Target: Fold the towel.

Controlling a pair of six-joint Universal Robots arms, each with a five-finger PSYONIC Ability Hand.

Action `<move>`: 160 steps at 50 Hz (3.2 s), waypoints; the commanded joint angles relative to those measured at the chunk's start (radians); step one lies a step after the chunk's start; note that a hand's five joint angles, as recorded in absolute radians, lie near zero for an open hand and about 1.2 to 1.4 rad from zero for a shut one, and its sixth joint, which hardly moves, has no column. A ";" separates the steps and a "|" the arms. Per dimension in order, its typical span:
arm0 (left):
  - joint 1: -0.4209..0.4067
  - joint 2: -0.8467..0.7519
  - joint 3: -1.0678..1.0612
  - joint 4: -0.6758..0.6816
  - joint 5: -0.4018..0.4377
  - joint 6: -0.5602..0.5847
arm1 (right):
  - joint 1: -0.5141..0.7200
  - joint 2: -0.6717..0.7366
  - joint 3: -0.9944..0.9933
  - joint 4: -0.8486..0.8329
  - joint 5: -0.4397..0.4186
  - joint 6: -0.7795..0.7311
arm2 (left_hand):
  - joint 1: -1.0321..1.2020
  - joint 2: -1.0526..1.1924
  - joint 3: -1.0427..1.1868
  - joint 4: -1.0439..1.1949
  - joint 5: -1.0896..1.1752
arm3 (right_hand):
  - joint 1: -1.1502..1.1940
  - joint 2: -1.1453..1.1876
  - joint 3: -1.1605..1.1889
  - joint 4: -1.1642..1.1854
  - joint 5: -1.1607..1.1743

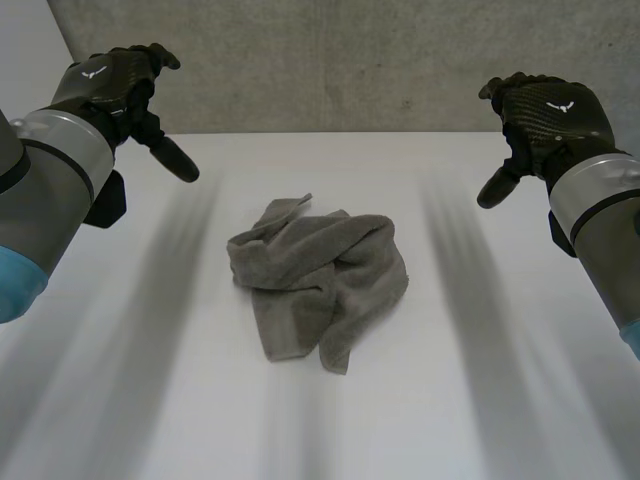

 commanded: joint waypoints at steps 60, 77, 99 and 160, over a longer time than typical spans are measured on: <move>-0.119 -0.225 -0.294 0.159 0.212 0.241 | 0.145 0.461 -0.286 0.088 -0.257 -0.228 | 1.106 1.110 1.121 1.114 0.938 | 1.180 1.161 1.166 1.152 1.171; -0.218 0.007 -0.589 0.151 0.206 0.250 | 0.026 0.025 0.135 0.314 -0.283 -0.618 | 0.877 0.881 0.892 0.885 0.709 | 0.491 0.472 0.477 0.463 0.482; -0.207 -0.062 -0.322 0.147 0.216 0.426 | 0.052 0.349 -0.233 0.294 -0.278 -0.470 | 0.140 0.144 0.155 0.148 -0.027 | -0.042 -0.061 -0.056 -0.070 -0.050; -0.164 -0.252 -0.485 0.332 0.211 0.664 | -0.042 0.680 -0.437 0.291 -0.313 -0.404 | 0.023 0.027 0.038 0.030 -0.145 | 0.309 0.290 0.295 0.281 0.301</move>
